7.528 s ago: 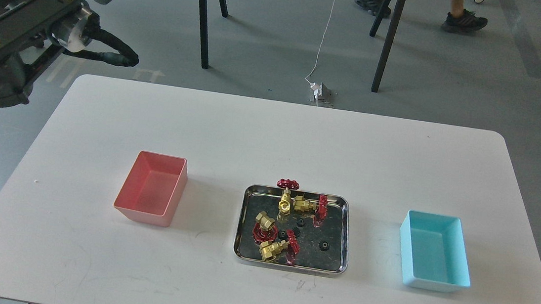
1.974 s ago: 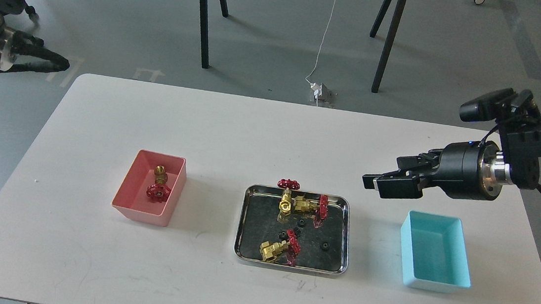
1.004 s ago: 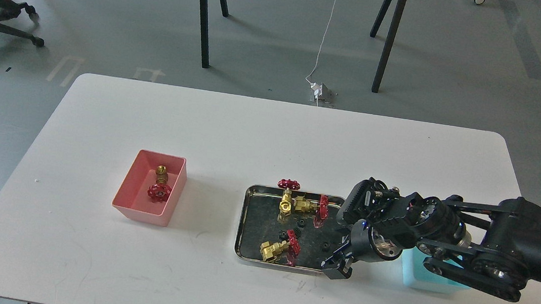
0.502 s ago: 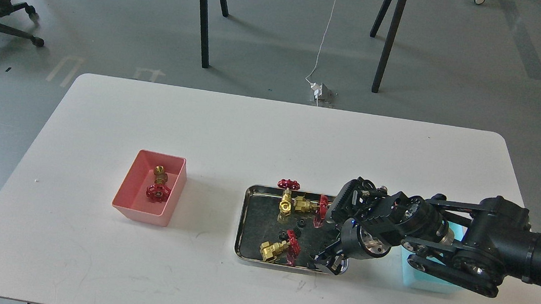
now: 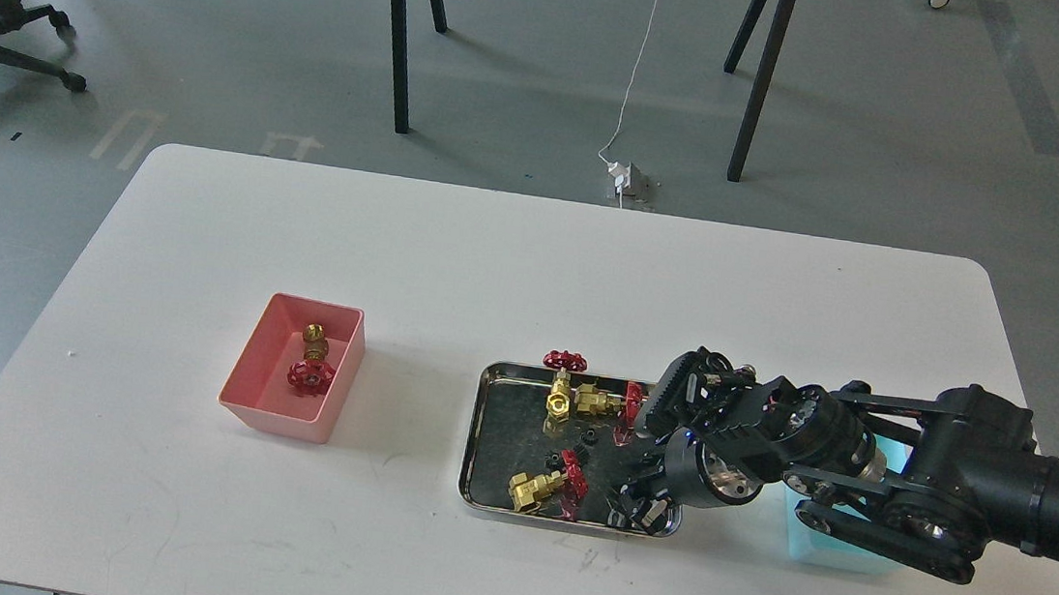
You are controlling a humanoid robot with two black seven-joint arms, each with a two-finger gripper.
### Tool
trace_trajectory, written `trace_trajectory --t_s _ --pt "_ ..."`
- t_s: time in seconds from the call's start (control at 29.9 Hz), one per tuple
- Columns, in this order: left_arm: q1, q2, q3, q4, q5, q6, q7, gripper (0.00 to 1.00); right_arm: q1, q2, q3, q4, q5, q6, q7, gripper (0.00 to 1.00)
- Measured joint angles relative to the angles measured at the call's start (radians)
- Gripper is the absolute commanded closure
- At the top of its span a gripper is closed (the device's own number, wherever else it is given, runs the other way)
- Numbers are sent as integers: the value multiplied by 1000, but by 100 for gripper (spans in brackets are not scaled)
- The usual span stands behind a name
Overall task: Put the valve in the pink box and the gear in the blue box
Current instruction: 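Carry the gear with the right gripper over the blue box, then open the right gripper to drop the gear and lift away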
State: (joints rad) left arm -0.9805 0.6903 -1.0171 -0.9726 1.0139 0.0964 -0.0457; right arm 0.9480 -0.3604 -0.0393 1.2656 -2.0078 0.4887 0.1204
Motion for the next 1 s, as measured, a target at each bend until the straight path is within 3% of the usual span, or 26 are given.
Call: trace_trajectory --t_s 0.13,0.27,0.47,0.57,0.74,0.84,0.94,0.97,1.0 --pt "-2 2 0 0 0 0 0 0 31 -87 50 113 26 0 1 93" --pt "-2 4 2 0 0 -3 1 0 50 -272 139 242 115 0 1 93" --pt "0 4 3 0 2 -3 0 0 32 -591 171 311 225 0 20 93" --pt "0 4 3 0 2 -3 -2 0 -17 -665 169 312 254 0 26 92" --pt "0 8 1 4 2 -4 -3 0 -99 -690 169 292 253 0 27 85" --pt "0 9 0 11 0 -4 -5 0 -120 -671 170 266 248 0 25 69" --pt "-3 16 0 12 0 -4 -9 0 -131 -640 172 229 247 0 24 32" --pt "-4 17 0 12 0 -4 -9 0 -132 -633 173 219 247 0 24 16" --pt "-4 17 0 12 0 -4 -9 0 -134 -629 173 212 248 0 23 7"
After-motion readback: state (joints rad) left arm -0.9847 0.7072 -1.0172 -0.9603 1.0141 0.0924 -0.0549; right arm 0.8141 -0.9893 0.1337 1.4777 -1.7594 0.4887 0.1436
